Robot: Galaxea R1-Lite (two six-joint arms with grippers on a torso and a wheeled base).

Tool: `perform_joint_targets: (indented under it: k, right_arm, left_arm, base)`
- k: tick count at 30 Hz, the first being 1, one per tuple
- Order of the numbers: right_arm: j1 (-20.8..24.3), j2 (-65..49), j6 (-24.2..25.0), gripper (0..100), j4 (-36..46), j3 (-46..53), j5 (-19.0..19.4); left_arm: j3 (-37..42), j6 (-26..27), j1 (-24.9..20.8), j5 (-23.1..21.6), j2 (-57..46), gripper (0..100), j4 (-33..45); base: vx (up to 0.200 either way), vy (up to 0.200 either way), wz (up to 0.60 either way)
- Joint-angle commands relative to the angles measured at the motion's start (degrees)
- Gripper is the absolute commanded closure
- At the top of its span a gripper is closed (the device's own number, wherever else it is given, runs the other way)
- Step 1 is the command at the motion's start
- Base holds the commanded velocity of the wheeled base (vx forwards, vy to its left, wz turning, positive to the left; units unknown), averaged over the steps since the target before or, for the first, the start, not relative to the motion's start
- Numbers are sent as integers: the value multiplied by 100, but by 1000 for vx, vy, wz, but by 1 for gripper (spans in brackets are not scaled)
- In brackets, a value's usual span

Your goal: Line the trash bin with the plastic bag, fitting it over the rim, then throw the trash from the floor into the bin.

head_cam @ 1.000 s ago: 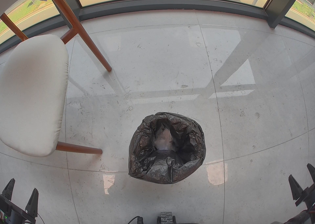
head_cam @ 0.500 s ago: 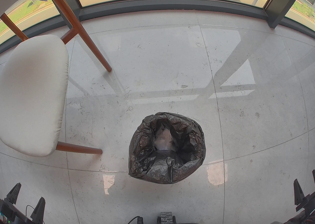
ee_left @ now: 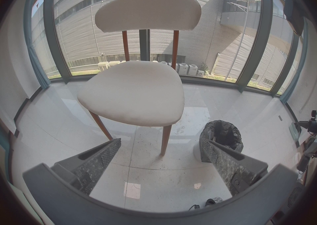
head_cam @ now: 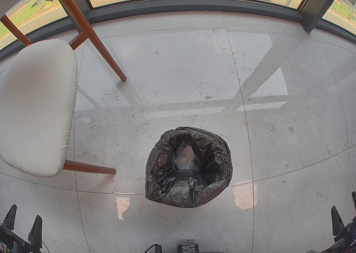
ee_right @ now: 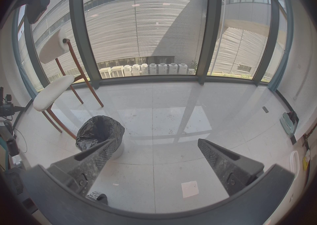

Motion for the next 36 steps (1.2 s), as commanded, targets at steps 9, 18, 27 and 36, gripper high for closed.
perform_joint_targets:
  k: [9,18,27,36]
  right_arm:
    - [-119,-288,123,0,-47,101,-354]
    - [-110,-288,-79,0,-38,101,-161]
    - [-110,-288,9,0,-29,101,-152]
    - [-92,-288,9,0,-29,101,-152]
  left_arm:
    - [22,691,95,-457,-338,0,73]
    - [75,330,104,553,-338,0,-24]
    - [57,612,95,-545,-338,0,328]
    - [66,559,95,-510,-338,0,310]
  base:
    - [0,0,0]
    - [0,0,0]
    - [0,0,0]
    - [0,0,0]
